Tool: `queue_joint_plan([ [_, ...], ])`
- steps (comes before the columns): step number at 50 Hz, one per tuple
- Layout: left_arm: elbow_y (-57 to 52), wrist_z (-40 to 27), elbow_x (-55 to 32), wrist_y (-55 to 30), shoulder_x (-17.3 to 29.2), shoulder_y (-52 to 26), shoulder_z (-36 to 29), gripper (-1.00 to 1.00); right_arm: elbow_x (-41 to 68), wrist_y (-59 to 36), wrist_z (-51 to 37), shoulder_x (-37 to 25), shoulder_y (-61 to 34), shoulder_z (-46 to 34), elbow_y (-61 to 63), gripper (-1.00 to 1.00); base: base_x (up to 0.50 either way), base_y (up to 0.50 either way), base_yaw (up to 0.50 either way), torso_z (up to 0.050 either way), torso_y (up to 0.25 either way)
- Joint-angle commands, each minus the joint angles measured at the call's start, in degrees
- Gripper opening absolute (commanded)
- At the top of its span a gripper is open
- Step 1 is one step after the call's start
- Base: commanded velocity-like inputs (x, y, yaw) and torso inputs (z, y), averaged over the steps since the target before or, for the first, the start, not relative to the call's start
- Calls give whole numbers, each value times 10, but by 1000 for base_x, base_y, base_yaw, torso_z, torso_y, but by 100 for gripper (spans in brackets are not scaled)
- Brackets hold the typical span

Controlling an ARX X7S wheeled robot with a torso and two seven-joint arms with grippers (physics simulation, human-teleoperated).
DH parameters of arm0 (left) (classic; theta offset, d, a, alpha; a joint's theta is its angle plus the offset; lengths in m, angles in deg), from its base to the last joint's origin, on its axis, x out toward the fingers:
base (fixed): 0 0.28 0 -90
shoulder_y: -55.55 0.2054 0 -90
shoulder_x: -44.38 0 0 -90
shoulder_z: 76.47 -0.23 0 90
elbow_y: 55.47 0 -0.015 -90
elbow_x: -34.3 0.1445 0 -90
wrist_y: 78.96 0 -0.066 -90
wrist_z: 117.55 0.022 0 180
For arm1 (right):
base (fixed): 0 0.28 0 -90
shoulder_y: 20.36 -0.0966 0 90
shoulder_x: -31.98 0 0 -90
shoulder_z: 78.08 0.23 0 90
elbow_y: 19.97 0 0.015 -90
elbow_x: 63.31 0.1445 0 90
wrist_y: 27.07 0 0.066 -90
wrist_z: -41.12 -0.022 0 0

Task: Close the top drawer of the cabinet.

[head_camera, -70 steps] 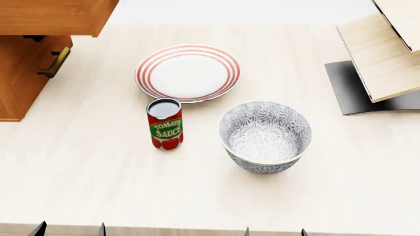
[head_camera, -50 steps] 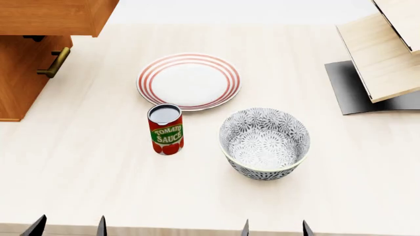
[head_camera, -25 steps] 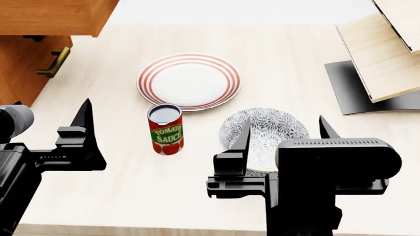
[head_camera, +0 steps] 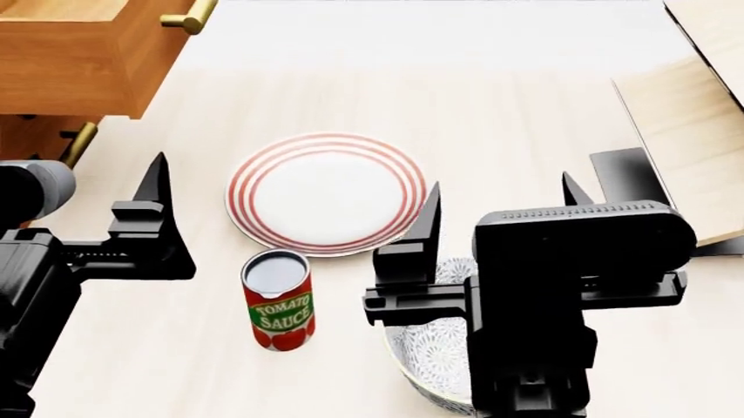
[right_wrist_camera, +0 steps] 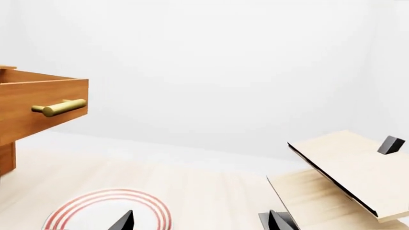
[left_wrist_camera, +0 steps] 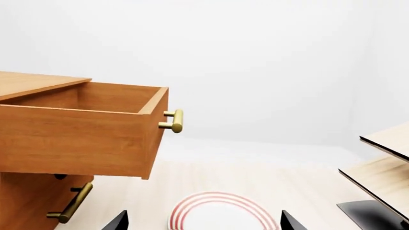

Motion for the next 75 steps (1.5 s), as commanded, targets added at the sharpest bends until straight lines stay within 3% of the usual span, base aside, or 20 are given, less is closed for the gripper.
queue_joint_plan([
  [1, 34, -7, 5, 34, 10, -2, -20, 100, 2, 20, -3, -9, -7, -10, -29, 100, 500, 0, 0, 0, 0],
  [17, 38, -16, -8, 37, 16, 2, -19, 100, 23, 40, -3, 1, 0, 3, -43, 100, 500, 0, 0, 0, 1],
  [32, 22, -42, -32, -2, 4, 1, -26, 100, 17, 34, -21, -4, 0, -17, -46, 100, 0, 0, 0, 0, 0],
  [38, 42, -65, -38, 11, -30, -11, -96, 100, 18, 34, -25, -3, -7, -25, -58, 100, 0, 0, 0, 0, 0],
  [47, 226, -52, -17, 114, -23, -110, -138, 100, 22, 32, -25, -7, -4, -35, -49, 100, 0, 0, 0, 0, 0],
  [61, 612, -17, 29, 305, -29, -271, -177, 100, 30, 28, -30, -8, 2, -45, -41, 100, 0, 0, 0, 0, 0],
  [71, 707, -21, 41, 355, -9, -303, -181, 100, 33, 30, -36, -5, 3, -56, -43, 100, 0, 0, 0, 0, 0],
  [75, 821, -32, 62, 411, -9, -344, -178, 100, 34, 37, -37, -7, 5, -59, -49, 100, 0, 0, 0, 0, 0],
])
